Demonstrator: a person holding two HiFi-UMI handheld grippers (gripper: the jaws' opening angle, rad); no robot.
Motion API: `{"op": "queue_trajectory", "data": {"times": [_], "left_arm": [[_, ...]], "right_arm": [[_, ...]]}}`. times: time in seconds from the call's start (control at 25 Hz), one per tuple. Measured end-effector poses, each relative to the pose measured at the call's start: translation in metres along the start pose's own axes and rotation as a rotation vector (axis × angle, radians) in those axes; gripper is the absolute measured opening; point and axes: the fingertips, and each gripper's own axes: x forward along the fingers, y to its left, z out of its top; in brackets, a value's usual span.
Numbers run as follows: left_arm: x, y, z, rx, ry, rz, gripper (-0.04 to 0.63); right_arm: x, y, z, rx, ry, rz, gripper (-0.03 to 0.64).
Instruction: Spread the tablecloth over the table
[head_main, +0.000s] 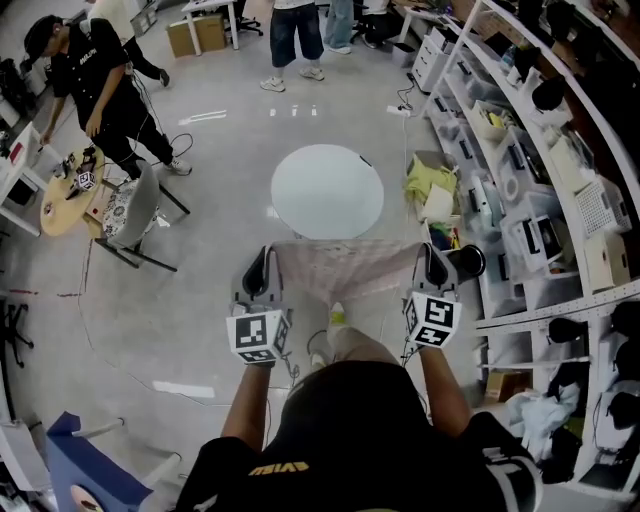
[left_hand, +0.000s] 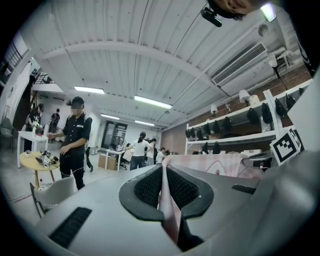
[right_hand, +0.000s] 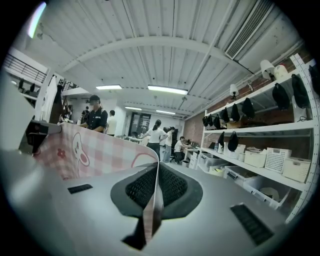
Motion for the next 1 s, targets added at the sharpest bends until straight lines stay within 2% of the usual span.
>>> {"op": "queue_trajectory", "data": {"times": [0.28, 0.64, 1.0], "left_arm": [[0.039, 0.011, -0.001, 0.001, 0.021, 0.019, 0.037], [0.138, 0.019, -0.003, 0.047, 0.039, 0.044, 0.037], [0.232, 0.034, -0.001, 0.052, 0.073, 0.136, 0.037]], "right_arm": [[0.047, -0.003, 0.001, 0.018, 0.000, 0.009, 0.006], [0.145, -0.028, 0.002, 0.040, -0.006, 0.035, 0.006], [0.244, -0.045, 0.012, 0.057, -0.006, 0.103, 0.006]]}}
